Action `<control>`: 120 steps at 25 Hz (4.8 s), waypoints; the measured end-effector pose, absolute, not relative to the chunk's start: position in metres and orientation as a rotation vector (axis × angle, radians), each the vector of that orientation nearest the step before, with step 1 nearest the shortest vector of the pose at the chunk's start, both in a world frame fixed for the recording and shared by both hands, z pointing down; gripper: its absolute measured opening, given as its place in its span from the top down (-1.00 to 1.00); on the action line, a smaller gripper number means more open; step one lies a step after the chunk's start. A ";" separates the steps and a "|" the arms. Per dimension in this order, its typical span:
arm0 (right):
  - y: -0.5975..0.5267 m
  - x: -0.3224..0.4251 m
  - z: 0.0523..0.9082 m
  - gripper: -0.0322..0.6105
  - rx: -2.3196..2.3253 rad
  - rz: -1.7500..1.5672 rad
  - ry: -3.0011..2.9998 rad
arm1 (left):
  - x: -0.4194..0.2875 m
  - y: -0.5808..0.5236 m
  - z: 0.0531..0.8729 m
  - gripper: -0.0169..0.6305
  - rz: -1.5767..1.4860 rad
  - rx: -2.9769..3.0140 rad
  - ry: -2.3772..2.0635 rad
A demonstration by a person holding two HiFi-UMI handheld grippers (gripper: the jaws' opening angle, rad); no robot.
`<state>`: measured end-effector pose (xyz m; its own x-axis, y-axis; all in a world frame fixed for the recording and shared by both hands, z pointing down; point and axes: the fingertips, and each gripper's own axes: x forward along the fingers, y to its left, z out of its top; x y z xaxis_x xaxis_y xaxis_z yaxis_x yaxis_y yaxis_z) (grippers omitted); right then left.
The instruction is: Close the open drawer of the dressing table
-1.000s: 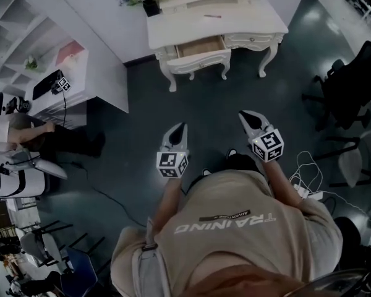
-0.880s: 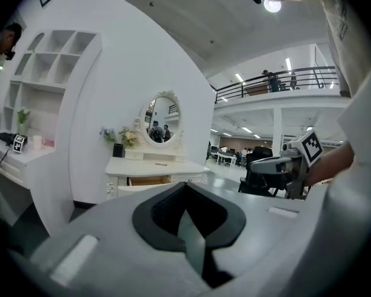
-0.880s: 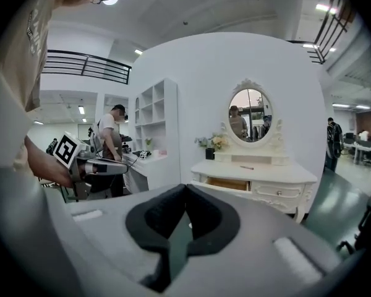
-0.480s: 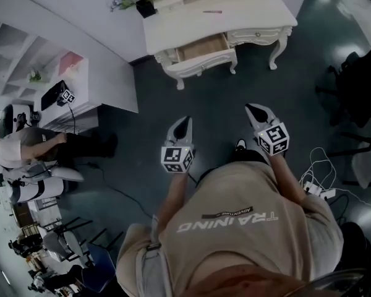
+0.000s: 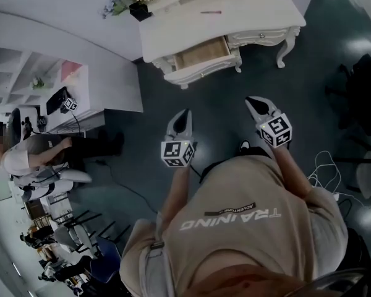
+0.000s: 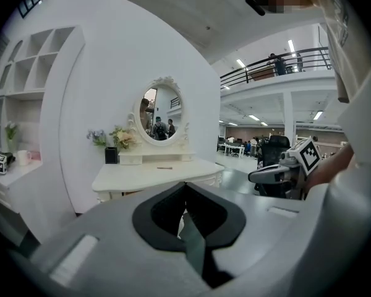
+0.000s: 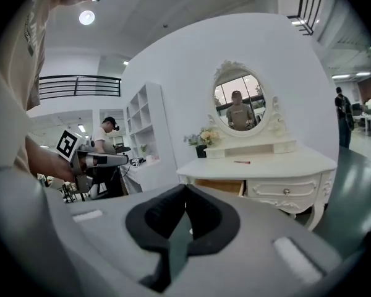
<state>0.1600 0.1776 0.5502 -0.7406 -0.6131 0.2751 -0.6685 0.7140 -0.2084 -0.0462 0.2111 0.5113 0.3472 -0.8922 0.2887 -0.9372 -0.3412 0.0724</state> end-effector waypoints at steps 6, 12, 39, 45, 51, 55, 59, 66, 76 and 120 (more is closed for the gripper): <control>0.142 0.153 0.570 0.89 0.958 0.485 -2.710 | -0.050 0.190 0.529 0.93 0.332 2.311 -1.653; 0.111 0.127 0.578 0.89 0.983 0.538 -2.684 | -0.073 0.152 0.539 0.93 0.301 2.325 -1.607; 0.014 0.024 0.567 0.89 1.161 0.447 -2.486 | -0.184 0.025 0.566 0.93 0.238 2.446 -1.428; -0.040 0.027 0.590 0.89 1.121 0.514 -2.536 | -0.181 -0.014 0.572 0.93 0.331 2.403 -1.475; -0.135 0.035 0.590 0.89 1.068 0.511 -2.602 | -0.165 -0.080 0.566 0.93 0.371 2.361 -1.500; -0.175 0.044 0.604 0.89 1.004 0.553 -2.615 | -0.150 -0.116 0.565 0.93 0.367 2.312 -1.529; -0.204 0.045 0.623 0.89 0.925 0.597 -2.610 | -0.144 -0.143 0.570 0.93 0.387 2.265 -1.545; -0.230 0.032 0.656 0.89 0.783 0.665 -2.587 | -0.155 -0.160 0.601 0.93 0.455 2.136 -1.560; -0.216 0.022 0.700 0.89 0.717 0.714 -2.438 | -0.169 -0.131 0.667 0.93 0.497 2.052 -1.379; -0.129 0.027 0.824 0.89 0.583 1.016 -2.016 | -0.178 -0.064 0.815 0.93 0.715 1.767 -0.927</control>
